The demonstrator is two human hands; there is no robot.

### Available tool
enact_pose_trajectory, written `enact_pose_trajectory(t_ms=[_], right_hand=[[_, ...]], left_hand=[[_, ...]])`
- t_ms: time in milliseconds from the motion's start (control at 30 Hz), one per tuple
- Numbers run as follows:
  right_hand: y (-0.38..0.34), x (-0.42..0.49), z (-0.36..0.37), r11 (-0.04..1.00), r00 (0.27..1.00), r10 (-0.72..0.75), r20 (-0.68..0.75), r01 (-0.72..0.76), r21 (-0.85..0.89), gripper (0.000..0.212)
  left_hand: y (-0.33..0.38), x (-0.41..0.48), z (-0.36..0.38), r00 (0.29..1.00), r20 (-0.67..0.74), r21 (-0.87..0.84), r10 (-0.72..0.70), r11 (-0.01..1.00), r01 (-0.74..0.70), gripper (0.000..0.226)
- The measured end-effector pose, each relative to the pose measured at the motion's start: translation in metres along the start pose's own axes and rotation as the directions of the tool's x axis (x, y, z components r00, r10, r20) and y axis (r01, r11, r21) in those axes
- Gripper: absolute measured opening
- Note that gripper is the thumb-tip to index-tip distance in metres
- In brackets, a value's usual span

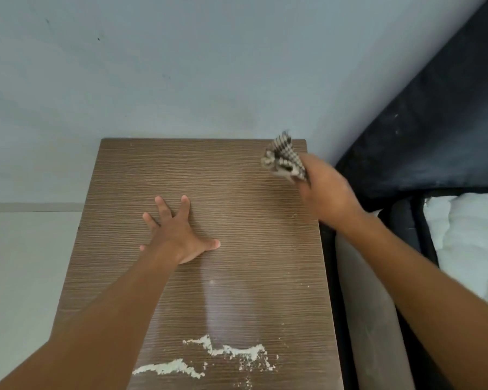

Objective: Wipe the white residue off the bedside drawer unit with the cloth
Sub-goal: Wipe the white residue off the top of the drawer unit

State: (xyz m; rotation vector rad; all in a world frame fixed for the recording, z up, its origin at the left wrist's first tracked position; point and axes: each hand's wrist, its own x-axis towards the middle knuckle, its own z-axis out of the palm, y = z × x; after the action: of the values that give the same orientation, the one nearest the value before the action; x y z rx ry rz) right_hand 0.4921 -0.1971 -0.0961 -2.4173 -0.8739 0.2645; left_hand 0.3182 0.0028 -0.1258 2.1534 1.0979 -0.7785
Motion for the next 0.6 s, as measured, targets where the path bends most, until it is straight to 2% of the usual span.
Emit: enact_pose_trajectory(t_ms=[100, 167, 233, 300, 367, 500, 600], right_hand=[[0.013, 0.054, -0.003, 0.978, 0.998, -0.055, -0.005, 0.053, -0.200, 0.026], [0.020, 0.080, 0.001, 0.932, 0.990, -0.135, 0.038, 0.140, -0.335, 0.029], [0.028, 0.097, 0.010, 0.899, 0.980, -0.171, 0.102, 0.197, -0.392, 0.033], [0.038, 0.102, 0.022, 0.888, 0.968, -0.194, 0.161, 0.243, -0.390, 0.037], [0.049, 0.097, 0.035, 0.896, 0.957, -0.241, 0.161, 0.284, -0.341, 0.039], [0.058, 0.076, 0.049, 0.941, 0.972, -0.220, 0.077, 0.232, -0.245, 0.039], [0.051, 0.042, 0.051, 0.948, 0.974, -0.211, 0.085, 0.225, -0.224, 0.042]], left_hand=[[-0.001, 0.001, 0.001, 1.000, -0.004, -0.006, -0.002, 1.000, 0.002, 0.126], [-0.002, 0.002, 0.002, 1.000, -0.005, -0.019, -0.003, 1.000, 0.003, 0.126], [-0.003, 0.002, 0.002, 1.000, -0.003, -0.033, -0.002, 0.999, 0.001, 0.125], [-0.003, 0.001, 0.002, 1.000, -0.003, -0.036, 0.001, 0.999, -0.002, 0.125], [-0.003, 0.001, 0.001, 1.000, -0.002, -0.039, 0.002, 0.999, -0.002, 0.125], [-0.002, 0.001, 0.001, 1.000, 0.004, -0.043, -0.002, 0.999, 0.002, 0.124], [-0.002, 0.000, 0.001, 1.000, 0.004, -0.042, -0.005, 0.999, 0.005, 0.125]])
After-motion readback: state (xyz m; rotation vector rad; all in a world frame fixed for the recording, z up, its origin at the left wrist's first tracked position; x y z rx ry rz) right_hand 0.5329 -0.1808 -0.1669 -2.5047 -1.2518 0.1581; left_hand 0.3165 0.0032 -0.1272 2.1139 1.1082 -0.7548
